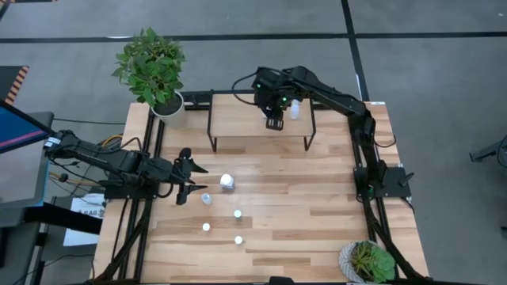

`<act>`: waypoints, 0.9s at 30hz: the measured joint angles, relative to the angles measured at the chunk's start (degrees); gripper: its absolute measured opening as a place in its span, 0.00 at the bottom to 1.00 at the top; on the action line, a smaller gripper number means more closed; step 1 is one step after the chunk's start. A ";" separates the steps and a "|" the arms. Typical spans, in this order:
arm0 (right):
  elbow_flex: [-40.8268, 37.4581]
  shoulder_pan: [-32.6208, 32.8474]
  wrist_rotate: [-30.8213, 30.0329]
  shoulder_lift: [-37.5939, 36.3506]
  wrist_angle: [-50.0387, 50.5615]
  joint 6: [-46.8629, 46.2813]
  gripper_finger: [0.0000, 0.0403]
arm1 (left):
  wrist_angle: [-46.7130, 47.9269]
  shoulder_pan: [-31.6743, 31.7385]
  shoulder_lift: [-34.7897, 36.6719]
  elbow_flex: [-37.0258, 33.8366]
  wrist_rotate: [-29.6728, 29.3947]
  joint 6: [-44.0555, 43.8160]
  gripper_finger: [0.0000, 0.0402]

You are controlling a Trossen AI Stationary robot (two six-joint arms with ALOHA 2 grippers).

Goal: Pick and place medicine bottles onto shelf by color
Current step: Align the bottom white and blue bottle with the other white and blue bottle on the shelf

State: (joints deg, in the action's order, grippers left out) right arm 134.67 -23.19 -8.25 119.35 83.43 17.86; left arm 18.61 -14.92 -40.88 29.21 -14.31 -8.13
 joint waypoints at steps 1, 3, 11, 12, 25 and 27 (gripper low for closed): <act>0.00 -0.22 -0.04 0.00 0.01 0.22 0.43 | 0.00 0.00 0.01 0.00 0.01 -0.05 0.58; 0.00 -0.60 0.00 0.00 -0.25 0.25 0.43 | 0.00 0.00 -0.01 0.00 0.01 -0.05 0.58; 0.00 -1.14 0.20 0.00 -0.34 0.61 0.43 | 0.00 0.00 -0.01 0.00 0.01 -0.05 0.58; 0.00 -1.30 0.47 0.00 -0.32 0.85 0.44 | -0.01 0.00 -0.01 0.00 0.00 -0.05 0.58; 0.00 -1.35 3.70 0.00 0.25 1.84 0.44 | 0.00 0.00 -0.01 0.00 0.01 -0.05 0.58; 0.00 -1.41 3.93 0.00 0.45 1.87 0.44 | 0.00 0.00 0.00 0.00 0.01 -0.05 0.58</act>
State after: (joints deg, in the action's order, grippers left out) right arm 134.67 -24.60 -4.32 119.35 83.89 19.73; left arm 18.61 -14.92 -40.88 29.21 -14.31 -8.19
